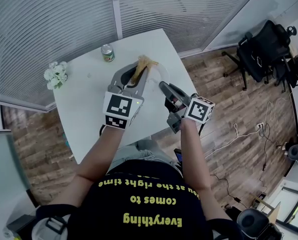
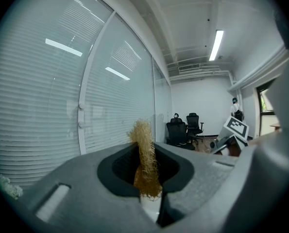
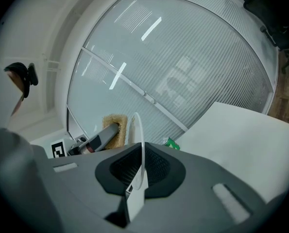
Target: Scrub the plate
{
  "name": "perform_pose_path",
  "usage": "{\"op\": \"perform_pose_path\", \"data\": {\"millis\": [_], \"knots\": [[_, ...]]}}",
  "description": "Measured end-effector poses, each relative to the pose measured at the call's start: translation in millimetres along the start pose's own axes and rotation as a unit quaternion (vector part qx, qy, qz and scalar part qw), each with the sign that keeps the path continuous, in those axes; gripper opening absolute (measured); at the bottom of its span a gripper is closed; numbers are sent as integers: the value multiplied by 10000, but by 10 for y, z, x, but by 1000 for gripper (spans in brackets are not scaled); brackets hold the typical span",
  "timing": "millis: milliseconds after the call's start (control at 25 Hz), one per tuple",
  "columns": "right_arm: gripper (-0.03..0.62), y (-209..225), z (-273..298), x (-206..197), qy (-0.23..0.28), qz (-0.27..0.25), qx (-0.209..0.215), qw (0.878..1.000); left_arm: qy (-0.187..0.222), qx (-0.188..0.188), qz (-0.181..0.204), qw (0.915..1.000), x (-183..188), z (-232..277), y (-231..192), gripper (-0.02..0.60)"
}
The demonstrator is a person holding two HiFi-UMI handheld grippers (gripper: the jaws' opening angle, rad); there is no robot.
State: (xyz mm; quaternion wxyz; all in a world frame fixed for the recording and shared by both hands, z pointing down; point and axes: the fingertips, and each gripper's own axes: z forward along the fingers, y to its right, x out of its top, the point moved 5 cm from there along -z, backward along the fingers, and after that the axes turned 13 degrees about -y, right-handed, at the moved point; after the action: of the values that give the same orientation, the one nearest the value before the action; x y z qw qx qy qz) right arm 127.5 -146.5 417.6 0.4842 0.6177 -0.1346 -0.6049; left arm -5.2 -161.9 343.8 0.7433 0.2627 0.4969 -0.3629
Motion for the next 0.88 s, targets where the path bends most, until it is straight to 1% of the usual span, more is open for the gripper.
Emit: {"op": "perform_pose_path", "data": {"millis": [200, 880], "knots": [[12, 12, 36, -16, -17, -54, -83, 9999, -44, -137, 69, 9999, -22, 28, 44, 55], [12, -41, 22, 2, -88, -109, -100, 9999, -187, -617, 444, 9969, -2, 126, 448, 54]]}}
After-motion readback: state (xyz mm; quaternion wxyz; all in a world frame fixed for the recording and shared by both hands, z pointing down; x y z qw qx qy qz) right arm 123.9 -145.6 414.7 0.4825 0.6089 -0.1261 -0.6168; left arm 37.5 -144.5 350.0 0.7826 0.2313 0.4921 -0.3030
